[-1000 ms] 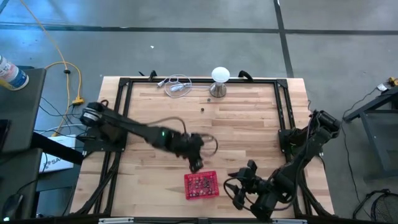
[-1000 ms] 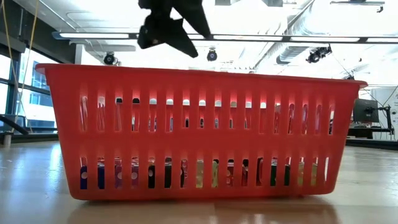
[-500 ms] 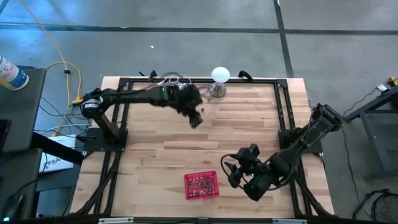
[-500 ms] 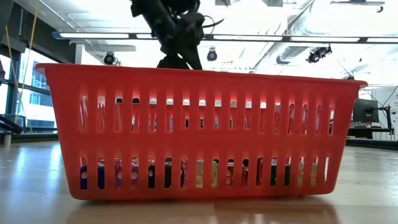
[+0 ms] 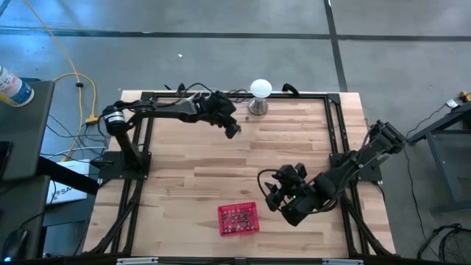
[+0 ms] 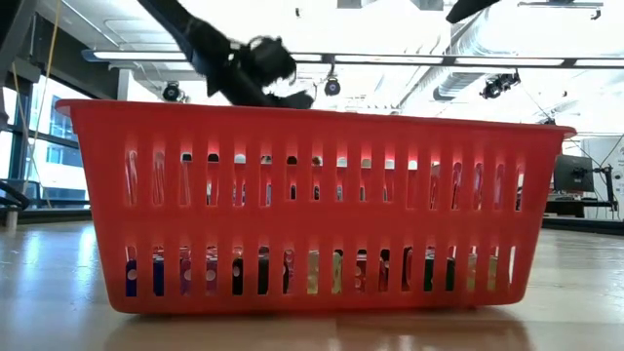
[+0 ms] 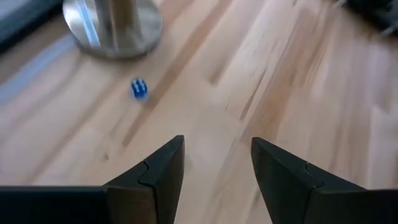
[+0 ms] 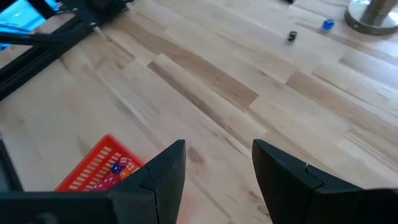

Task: Pick & Place Dice
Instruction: Put the black dice into the red bin

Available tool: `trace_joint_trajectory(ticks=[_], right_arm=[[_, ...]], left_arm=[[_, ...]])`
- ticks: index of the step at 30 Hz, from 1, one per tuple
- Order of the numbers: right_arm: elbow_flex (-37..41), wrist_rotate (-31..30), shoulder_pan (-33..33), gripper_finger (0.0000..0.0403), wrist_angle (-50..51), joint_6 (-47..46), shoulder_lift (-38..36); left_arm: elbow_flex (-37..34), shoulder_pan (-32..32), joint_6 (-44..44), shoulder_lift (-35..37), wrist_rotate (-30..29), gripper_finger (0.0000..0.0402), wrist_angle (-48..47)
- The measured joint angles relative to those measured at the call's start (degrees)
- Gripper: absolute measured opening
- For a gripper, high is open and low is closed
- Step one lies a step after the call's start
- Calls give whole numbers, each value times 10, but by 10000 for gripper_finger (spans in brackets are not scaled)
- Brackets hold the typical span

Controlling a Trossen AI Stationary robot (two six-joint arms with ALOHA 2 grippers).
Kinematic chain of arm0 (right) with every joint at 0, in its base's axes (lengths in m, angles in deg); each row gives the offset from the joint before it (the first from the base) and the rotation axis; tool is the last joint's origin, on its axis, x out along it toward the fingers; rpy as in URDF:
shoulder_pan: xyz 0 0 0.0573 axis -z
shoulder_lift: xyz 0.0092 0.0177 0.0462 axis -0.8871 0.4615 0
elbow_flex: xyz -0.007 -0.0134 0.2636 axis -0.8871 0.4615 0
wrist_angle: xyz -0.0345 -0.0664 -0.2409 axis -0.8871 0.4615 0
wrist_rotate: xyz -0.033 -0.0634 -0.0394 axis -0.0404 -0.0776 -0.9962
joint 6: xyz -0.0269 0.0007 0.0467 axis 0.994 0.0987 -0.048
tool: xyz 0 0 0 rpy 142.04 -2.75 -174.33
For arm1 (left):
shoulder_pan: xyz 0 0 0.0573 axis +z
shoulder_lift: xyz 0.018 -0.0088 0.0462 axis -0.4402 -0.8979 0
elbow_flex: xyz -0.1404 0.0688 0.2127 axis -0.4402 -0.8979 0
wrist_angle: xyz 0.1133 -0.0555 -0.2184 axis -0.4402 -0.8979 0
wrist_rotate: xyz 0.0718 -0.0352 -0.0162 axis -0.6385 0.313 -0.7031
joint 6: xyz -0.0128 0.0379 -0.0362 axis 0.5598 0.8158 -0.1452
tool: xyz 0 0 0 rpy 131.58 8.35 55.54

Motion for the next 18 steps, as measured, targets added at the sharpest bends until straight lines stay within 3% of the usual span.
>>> trace_joint_trajectory(ticks=[10, 18], right_arm=[[0, 19, 41, 177, 10, -12, 0], [0, 27, 64, 177, 10, -11, 0]], left_arm=[[-40, -23, 74, -109, -10, 179, 179], [-40, -37, 43, -129, -117, 179, 212]])
